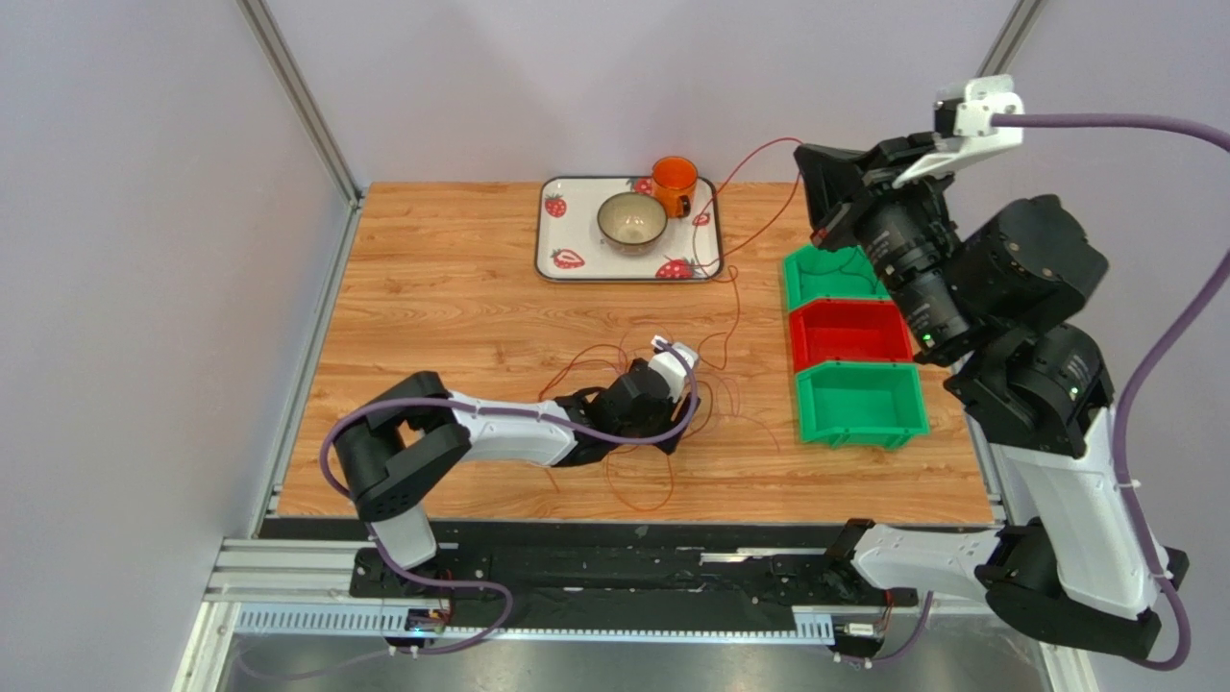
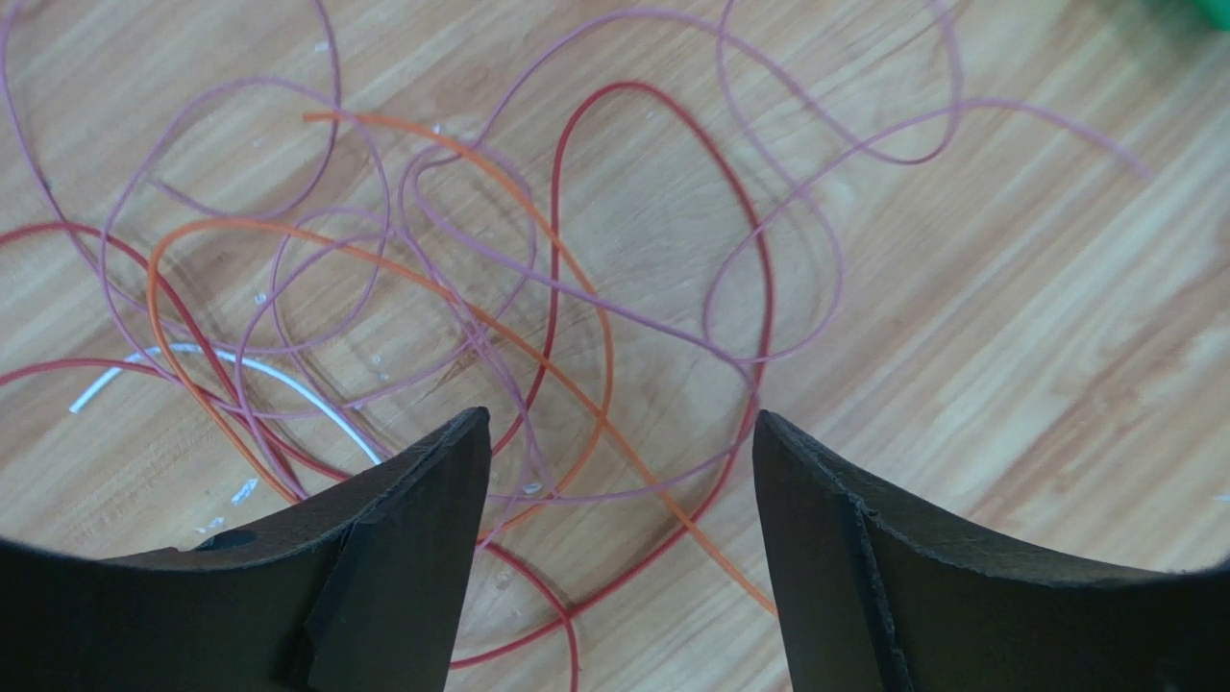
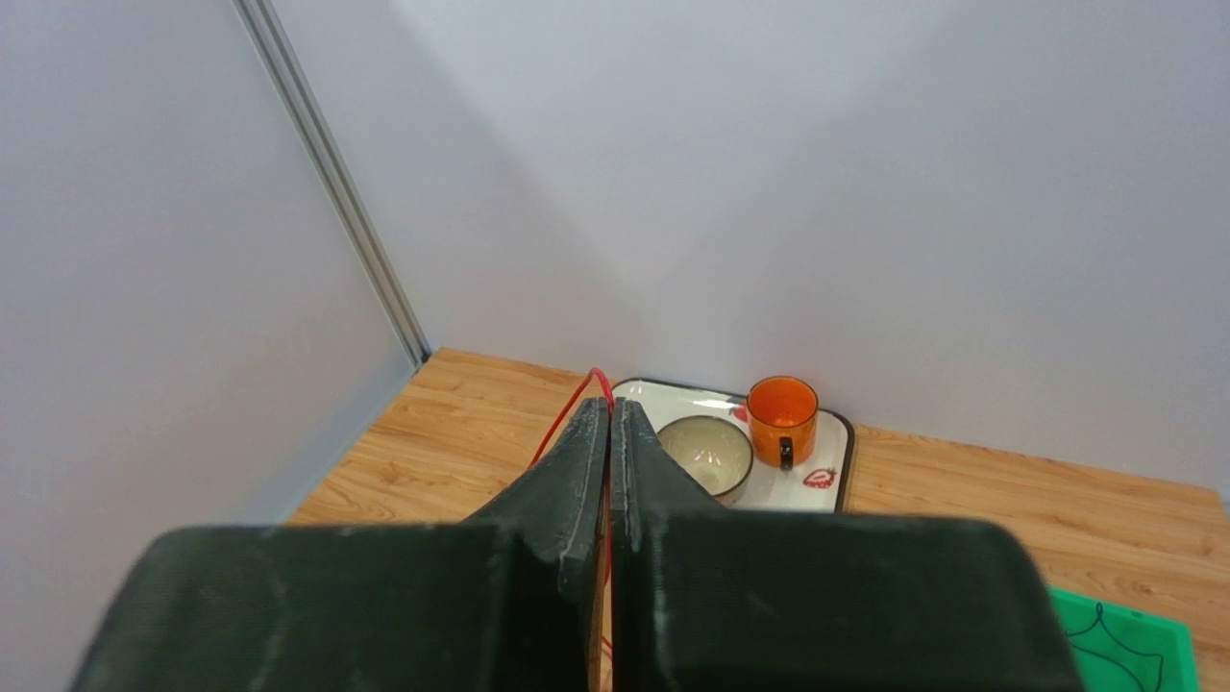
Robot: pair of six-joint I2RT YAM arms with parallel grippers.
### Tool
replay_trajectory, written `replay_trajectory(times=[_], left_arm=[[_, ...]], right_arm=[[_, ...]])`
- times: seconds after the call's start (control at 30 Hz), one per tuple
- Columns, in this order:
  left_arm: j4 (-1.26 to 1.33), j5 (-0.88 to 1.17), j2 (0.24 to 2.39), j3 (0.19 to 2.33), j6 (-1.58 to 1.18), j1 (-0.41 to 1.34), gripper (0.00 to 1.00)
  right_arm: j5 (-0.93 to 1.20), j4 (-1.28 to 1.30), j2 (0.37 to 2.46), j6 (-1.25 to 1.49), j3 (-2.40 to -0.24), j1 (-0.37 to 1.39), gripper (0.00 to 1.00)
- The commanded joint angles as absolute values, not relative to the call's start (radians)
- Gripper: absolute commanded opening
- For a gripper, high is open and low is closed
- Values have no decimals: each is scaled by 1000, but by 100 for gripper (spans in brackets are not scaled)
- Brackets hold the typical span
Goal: Untangle the cables
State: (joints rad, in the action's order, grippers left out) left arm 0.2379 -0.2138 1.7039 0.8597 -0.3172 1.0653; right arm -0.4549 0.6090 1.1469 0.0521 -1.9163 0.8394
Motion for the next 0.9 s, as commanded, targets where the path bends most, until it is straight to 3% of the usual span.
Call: replay_trajectory(times=[0.0, 0.17, 0.37, 0.77, 0.87], left_arm=[[285, -265, 1732, 893, -353, 1068, 75], [157, -377, 1784, 971, -357, 1065, 72], [-64, -437, 1890, 1135, -425, 1013, 60], [-270, -359, 1789, 1229, -364, 805, 59], [-265, -338, 1721, 1190, -362, 804, 68]], right_arm=[[-485, 603, 1115, 17, -1962, 842, 0], [-529, 601, 1086, -11, -1951, 842, 0], [-561, 603, 1052, -28, -1893, 842, 0], [-647, 600, 1029, -58, -1844, 842, 0], [-710, 584, 1032, -84, -1819, 842, 0]])
